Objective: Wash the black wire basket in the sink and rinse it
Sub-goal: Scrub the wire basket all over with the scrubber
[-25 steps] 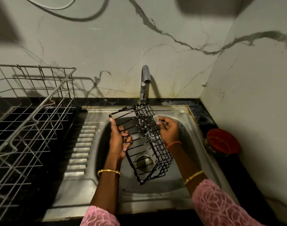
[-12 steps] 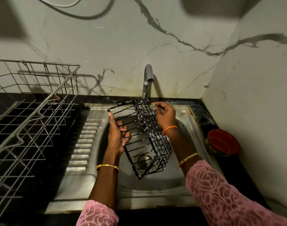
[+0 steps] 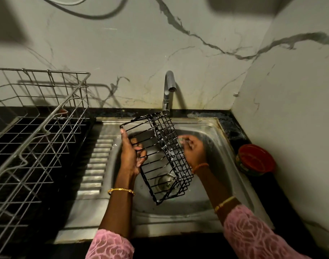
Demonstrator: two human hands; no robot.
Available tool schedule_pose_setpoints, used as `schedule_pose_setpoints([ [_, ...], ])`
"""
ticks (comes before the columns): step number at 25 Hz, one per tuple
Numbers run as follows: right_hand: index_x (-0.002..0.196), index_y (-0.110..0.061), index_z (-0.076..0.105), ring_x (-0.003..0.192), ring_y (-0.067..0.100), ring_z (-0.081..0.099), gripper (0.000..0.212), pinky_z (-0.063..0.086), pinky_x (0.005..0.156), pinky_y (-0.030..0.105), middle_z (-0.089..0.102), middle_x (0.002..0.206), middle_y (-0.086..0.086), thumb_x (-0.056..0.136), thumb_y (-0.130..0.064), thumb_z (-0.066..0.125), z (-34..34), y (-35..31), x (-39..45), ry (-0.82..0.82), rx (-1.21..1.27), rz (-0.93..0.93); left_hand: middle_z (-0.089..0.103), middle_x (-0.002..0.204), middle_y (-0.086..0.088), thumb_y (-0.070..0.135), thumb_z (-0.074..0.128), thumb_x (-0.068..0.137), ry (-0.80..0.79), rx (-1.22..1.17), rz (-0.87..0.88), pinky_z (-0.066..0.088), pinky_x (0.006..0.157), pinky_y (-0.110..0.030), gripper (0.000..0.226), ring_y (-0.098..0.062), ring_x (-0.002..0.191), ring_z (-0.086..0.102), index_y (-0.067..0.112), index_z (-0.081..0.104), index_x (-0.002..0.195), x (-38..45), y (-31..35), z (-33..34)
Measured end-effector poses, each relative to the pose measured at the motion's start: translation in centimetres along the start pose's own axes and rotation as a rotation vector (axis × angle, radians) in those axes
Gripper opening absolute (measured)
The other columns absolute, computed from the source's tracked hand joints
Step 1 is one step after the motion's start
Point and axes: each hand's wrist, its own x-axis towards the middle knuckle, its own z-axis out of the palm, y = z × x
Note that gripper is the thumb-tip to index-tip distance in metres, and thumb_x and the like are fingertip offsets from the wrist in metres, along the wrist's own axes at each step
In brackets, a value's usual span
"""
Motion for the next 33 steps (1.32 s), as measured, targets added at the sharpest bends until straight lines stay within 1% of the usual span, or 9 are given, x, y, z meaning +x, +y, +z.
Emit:
schedule_pose_setpoints([
  [4,0.103,0.001,0.061,0.087,0.008,0.056,0.016,0.047,0.074,0.007,0.061,0.1,0.004,0.089,0.001,0.052,-0.2,-1.0,0.9,0.037,0.076,-0.039,0.028,0.045,0.009,0.075,0.03,0.084,0.015,-0.005,0.001,0.012,0.032,-0.009,0.054,-0.006,0.027,0.021,0.024,0.033,0.066,0.4,0.5,1.1],
  [8,0.091,0.002,0.064,0.077,0.008,0.06,0.009,0.049,0.071,0.022,0.066,0.091,0.014,0.087,0.001,0.056,-1.4,4.5,-2.9,0.079,0.026,0.058,0.028,0.045,0.009,0.073,0.03,0.087,0.05,-0.03,0.023,0.009,0.034,-0.011,0.055,-0.006,0.028,0.022,0.023,0.035,0.066,1.1,1.0,0.9],
  [10,0.091,0.004,0.065,0.074,0.001,0.061,0.01,0.048,0.068,0.012,0.066,0.089,0.012,0.083,0.006,0.059,-1.6,5.5,-3.7,0.069,0.115,0.156,0.027,0.046,0.009,0.074,0.031,0.086,0.048,-0.045,0.02,0.008,0.035,-0.012,0.054,-0.006,0.027,0.021,0.024,0.034,0.063,1.2,0.6,0.4],
  [12,0.092,0.005,0.064,0.078,0.013,0.06,0.01,0.046,0.066,0.009,0.064,0.089,0.012,0.083,0.005,0.06,-1.2,4.7,-2.6,0.094,0.116,0.18,0.027,0.047,0.009,0.076,0.033,0.084,0.031,-0.065,0.018,0.01,0.034,-0.01,0.055,-0.007,0.027,0.022,0.026,0.033,0.062,1.2,0.3,0.0],
  [19,0.089,0.007,0.062,0.08,0.021,0.054,0.008,0.045,0.073,0.031,0.062,0.084,0.021,0.084,0.006,0.056,-0.4,5.1,-2.0,0.182,0.102,0.263,0.028,0.05,0.007,0.07,0.029,0.089,0.064,-0.104,0.071,0.01,0.034,-0.011,0.057,-0.006,0.026,0.023,0.023,0.035,0.058,0.6,1.1,1.1],
  [23,0.079,-0.011,0.059,0.067,0.018,0.049,0.03,0.04,0.059,0.022,0.053,0.066,0.0,0.078,0.017,0.049,1.0,5.8,-5.5,0.245,0.261,0.488,0.034,0.052,0.007,0.07,0.03,0.089,0.101,-0.094,0.072,0.013,0.032,-0.01,0.056,-0.006,0.028,0.024,0.022,0.036,0.062,0.4,0.8,0.9],
  [26,0.08,-0.001,0.061,0.062,0.011,0.049,0.025,0.04,0.05,0.008,0.05,0.065,-0.001,0.079,0.02,0.047,1.5,5.3,-4.1,0.288,0.351,0.567,0.032,0.055,0.005,0.07,0.029,0.089,0.122,-0.088,0.055,0.015,0.032,-0.011,0.055,-0.007,0.03,0.024,0.021,0.034,0.065,0.3,0.8,1.0],
  [30,0.067,-0.015,0.059,0.071,0.016,0.056,0.031,0.048,0.071,0.025,0.057,0.067,0.001,0.078,0.014,0.056,1.7,5.0,-3.8,0.294,0.359,0.62,0.031,0.053,0.005,0.067,0.027,0.092,0.19,-0.076,0.071,0.016,0.031,-0.01,0.053,-0.007,0.031,0.025,0.02,0.036,0.069,0.4,1.7,1.4],
  [33,0.083,0.003,0.068,0.078,0.019,0.054,0.01,0.044,0.062,0.012,0.06,0.076,0.006,0.079,0.008,0.06,1.1,3.6,-5.8,0.439,0.209,0.587,0.033,0.05,0.005,0.065,0.028,0.093,0.232,-0.056,0.096,0.017,0.032,-0.011,0.053,-0.008,0.031,0.027,0.019,0.036,0.068,0.2,1.2,1.7],
])
